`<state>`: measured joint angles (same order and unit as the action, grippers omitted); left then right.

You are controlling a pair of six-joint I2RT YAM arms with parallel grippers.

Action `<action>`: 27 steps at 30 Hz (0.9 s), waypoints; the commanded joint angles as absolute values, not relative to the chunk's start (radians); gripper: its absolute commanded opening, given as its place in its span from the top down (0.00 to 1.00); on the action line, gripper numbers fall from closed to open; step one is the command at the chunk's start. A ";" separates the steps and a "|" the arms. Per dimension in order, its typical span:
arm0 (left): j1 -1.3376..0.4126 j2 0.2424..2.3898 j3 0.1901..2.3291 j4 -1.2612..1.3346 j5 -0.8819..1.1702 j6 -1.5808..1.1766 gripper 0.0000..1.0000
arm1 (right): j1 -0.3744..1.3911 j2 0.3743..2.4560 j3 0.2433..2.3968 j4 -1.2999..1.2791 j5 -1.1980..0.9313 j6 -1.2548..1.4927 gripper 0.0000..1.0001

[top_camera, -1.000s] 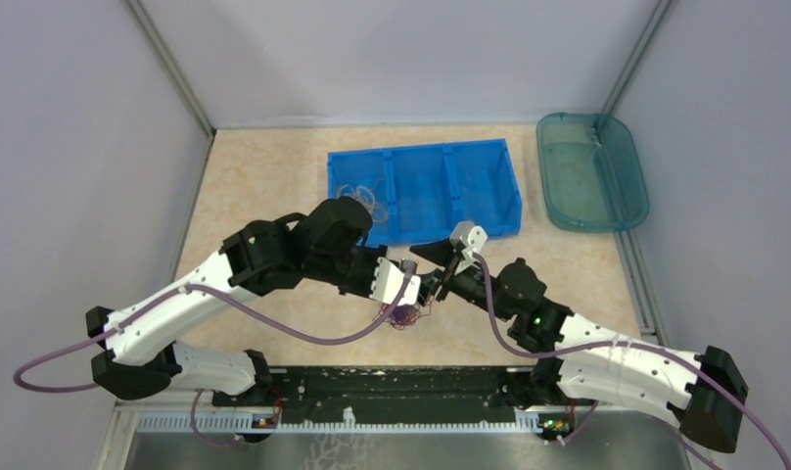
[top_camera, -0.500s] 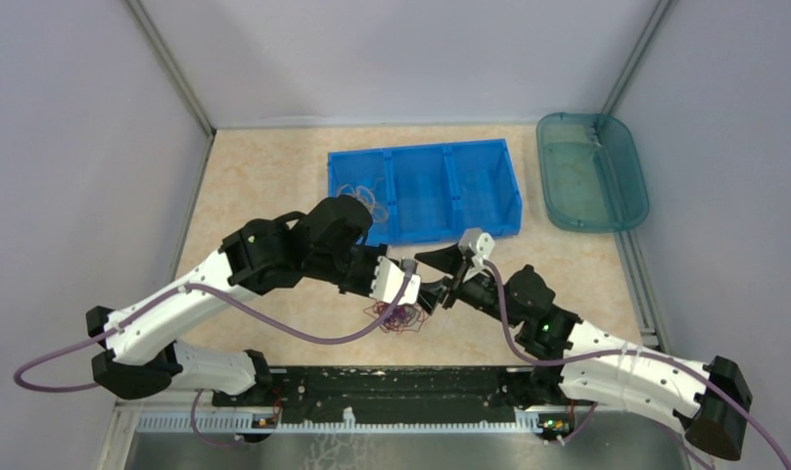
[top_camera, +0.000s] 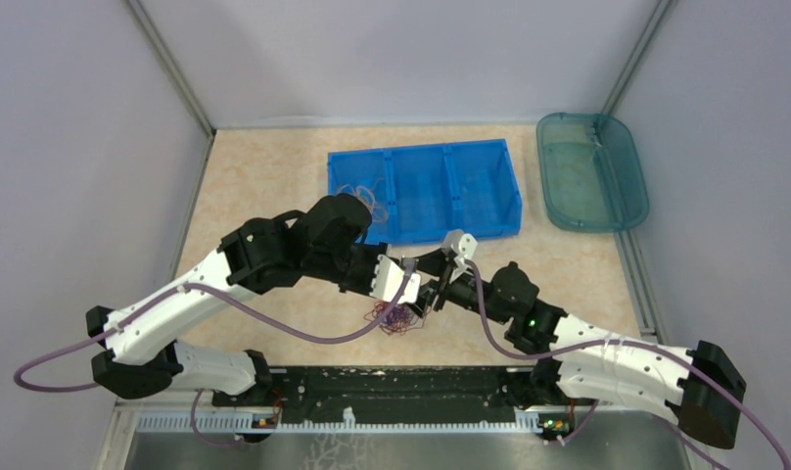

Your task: Untangle the cables

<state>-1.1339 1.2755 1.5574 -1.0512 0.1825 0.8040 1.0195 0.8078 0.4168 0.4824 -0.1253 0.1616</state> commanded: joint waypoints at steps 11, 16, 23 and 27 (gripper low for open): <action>-1.131 1.280 1.610 -1.078 0.199 0.801 1.00 | 1.031 0.874 0.458 0.657 0.073 0.177 0.35; -1.131 1.295 1.637 -1.095 0.219 0.790 1.00 | 1.039 0.924 0.475 0.695 0.092 0.179 0.36; -1.130 1.342 1.752 -1.149 0.289 0.746 1.00 | 1.082 1.011 0.498 0.739 0.152 0.144 0.37; -1.131 1.404 1.932 -1.227 0.374 0.708 1.00 | 1.093 1.040 0.504 0.756 0.159 0.130 0.40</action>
